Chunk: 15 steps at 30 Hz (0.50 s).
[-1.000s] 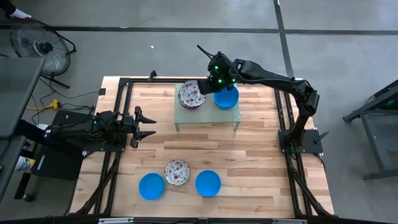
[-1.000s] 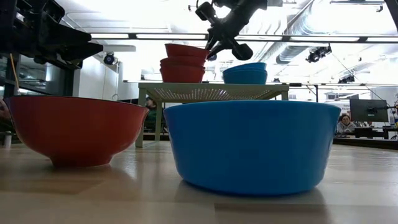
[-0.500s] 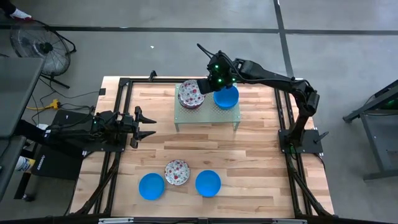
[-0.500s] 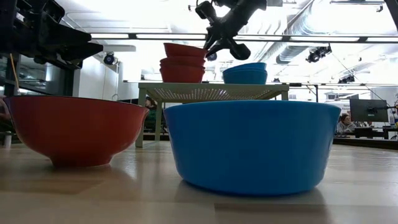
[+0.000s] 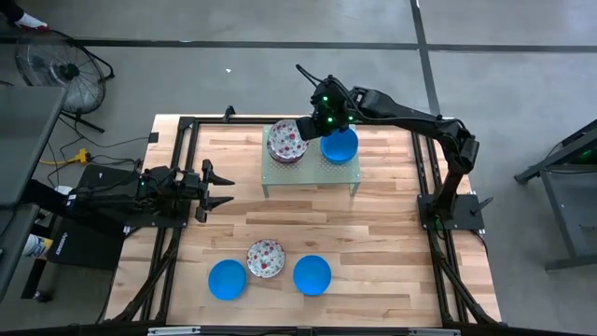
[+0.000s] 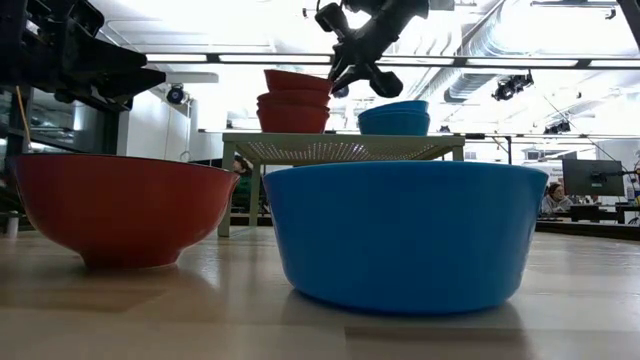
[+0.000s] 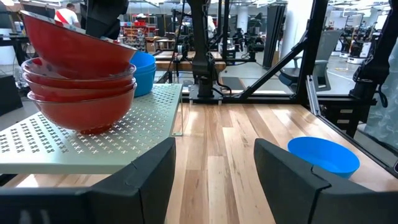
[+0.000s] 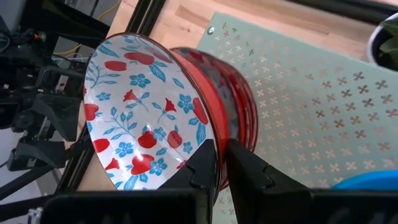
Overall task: Pick & Place Mini bowls
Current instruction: Stack the patterned red bowl on the patterned red bowl on the shelf
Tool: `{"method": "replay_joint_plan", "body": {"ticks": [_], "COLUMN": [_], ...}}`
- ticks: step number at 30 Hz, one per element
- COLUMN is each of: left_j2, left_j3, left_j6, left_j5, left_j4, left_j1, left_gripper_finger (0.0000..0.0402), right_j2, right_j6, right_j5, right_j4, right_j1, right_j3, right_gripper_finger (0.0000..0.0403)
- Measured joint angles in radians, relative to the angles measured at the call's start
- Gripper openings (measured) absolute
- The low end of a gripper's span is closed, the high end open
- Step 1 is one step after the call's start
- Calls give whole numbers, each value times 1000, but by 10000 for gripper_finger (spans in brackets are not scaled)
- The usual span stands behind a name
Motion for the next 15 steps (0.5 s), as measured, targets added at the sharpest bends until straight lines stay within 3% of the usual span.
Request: {"method": "replay_joint_plan", "body": {"ticks": [15], "left_j2": [0], "left_j3": [0], "left_j6": [0], "left_j5": [0], "left_j4": [0], "left_j1": [0], "left_gripper_finger": [213], "right_j2": [14], "right_j6": [-16], "right_j5": [-19], "right_j4": [0], "right_j1": [-11], "right_j3": [0], "right_gripper_finger": [26]}}
